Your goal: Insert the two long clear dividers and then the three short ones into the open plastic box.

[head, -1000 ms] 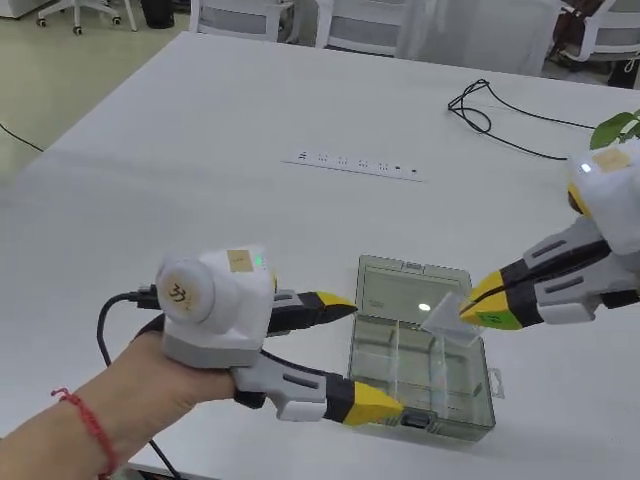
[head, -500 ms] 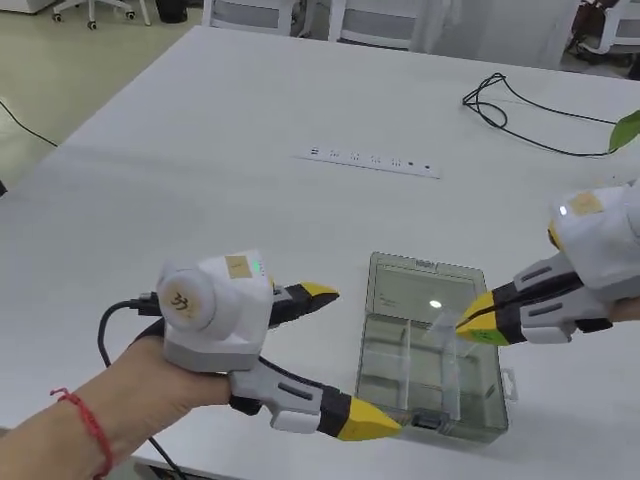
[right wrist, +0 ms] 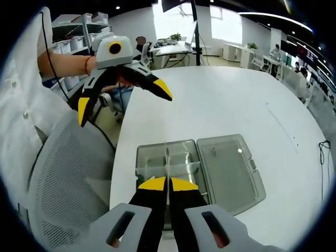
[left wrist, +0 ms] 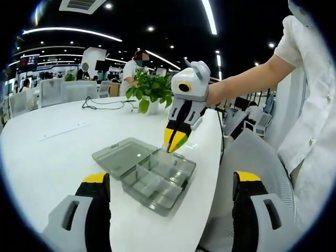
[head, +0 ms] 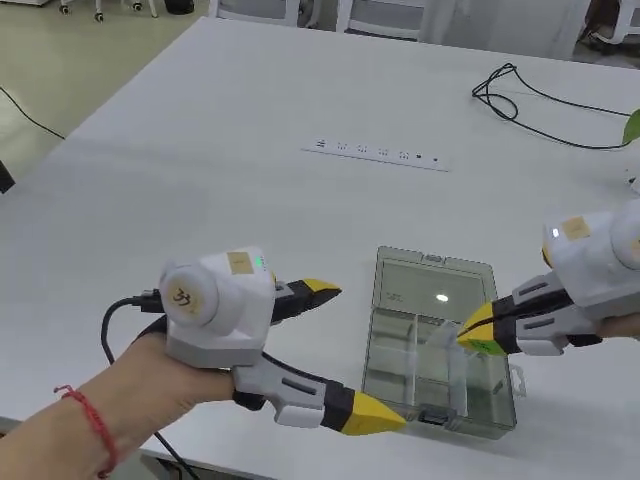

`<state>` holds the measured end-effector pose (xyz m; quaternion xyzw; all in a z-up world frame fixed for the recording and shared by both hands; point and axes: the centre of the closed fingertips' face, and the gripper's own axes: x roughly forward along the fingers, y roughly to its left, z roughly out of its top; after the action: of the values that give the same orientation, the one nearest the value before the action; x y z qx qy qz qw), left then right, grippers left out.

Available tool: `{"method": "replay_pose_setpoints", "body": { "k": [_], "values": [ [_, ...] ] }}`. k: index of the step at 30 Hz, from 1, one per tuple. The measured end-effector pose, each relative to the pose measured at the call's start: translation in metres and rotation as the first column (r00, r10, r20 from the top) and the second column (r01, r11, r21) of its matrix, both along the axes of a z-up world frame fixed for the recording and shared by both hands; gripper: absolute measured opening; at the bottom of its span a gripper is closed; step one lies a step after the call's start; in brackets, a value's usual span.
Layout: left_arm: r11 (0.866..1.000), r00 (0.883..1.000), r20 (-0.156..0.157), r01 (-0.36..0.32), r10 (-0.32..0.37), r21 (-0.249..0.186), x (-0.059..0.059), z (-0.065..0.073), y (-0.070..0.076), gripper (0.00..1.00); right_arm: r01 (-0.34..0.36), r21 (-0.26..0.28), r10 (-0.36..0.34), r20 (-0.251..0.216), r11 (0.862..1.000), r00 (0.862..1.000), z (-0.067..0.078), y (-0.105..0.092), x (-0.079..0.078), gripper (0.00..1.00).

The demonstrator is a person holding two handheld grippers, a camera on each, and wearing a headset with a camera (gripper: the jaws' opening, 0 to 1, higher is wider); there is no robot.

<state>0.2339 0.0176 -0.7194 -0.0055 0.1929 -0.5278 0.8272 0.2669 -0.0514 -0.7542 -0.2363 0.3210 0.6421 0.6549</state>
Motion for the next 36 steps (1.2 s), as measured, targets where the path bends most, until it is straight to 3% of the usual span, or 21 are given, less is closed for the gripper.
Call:
{"method": "replay_pose_setpoints", "body": {
  "k": [5, 13, 17, 29, 36],
  "values": [
    [1.000, 1.000, 0.000, -0.002, 0.002, -0.004, 0.000, 0.000, 0.000, 0.99, -0.019, 0.002, 0.019, 0.029, 1.000, 0.999, -0.002, -0.001, 0.002, 0.02],
    [1.000, 1.000, -0.003, -0.001, 0.001, -0.002, 0.000, -0.002, -0.001, 0.99, -0.018, 0.002, 0.018, 0.028, 1.000, 0.999, -0.005, 0.001, 0.001, 0.02],
    [1.000, 1.000, -0.006, 0.000, 0.000, -0.004, 0.000, -0.002, -0.002, 0.99, -0.076, -0.019, 0.077, 0.082, 0.997, 0.994, -0.009, 0.004, -0.003, 0.02],
    [1.000, 1.000, -0.006, 0.005, -0.005, 0.006, 0.001, -0.004, -0.003, 0.99, -0.088, -0.027, 0.090, 0.086, 0.996, 0.992, -0.019, 0.005, 0.003, 0.02],
    [1.000, 1.000, -0.004, 0.013, -0.012, 0.029, 0.001, -0.010, -0.001, 1.00, -0.095, -0.078, 0.101, 0.083, 0.992, 0.991, -0.029, 0.011, -0.001, 0.02]
  ]
}}
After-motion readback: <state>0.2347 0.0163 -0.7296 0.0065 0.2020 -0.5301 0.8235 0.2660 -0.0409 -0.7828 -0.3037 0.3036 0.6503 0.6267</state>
